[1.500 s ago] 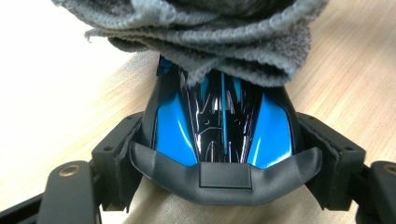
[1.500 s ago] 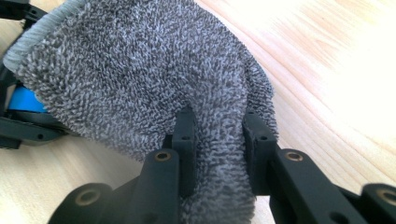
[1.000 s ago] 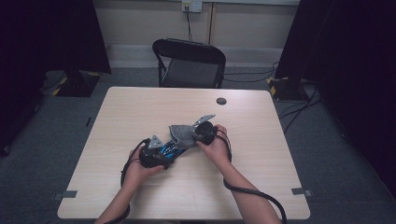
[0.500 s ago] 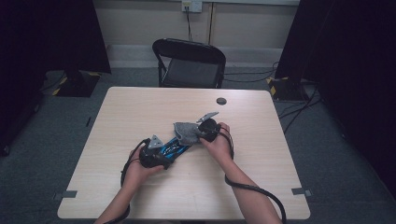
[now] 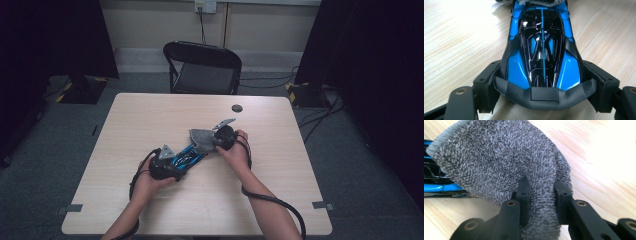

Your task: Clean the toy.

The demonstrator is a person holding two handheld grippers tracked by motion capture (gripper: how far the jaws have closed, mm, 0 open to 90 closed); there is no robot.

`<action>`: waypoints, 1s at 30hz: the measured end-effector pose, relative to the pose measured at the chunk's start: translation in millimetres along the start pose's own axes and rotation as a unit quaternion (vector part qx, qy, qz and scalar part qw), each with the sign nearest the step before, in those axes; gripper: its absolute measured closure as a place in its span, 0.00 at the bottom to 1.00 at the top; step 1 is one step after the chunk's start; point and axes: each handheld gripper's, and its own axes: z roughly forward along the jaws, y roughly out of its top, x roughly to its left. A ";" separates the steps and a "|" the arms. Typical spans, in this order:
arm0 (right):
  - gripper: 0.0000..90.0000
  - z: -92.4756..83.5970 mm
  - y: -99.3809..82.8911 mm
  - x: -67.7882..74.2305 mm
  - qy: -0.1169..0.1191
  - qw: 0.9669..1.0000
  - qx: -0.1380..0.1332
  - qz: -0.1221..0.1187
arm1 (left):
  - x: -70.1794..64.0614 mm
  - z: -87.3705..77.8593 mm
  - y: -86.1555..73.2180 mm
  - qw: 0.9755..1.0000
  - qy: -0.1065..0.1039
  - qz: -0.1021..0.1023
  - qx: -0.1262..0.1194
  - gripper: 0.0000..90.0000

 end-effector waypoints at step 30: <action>0.78 -15.8 -23.5 -29.5 -0.016 1.000 -0.002 0.027 | 0.0 0.0 0.0 1.000 0.000 0.000 0.000 0.26</action>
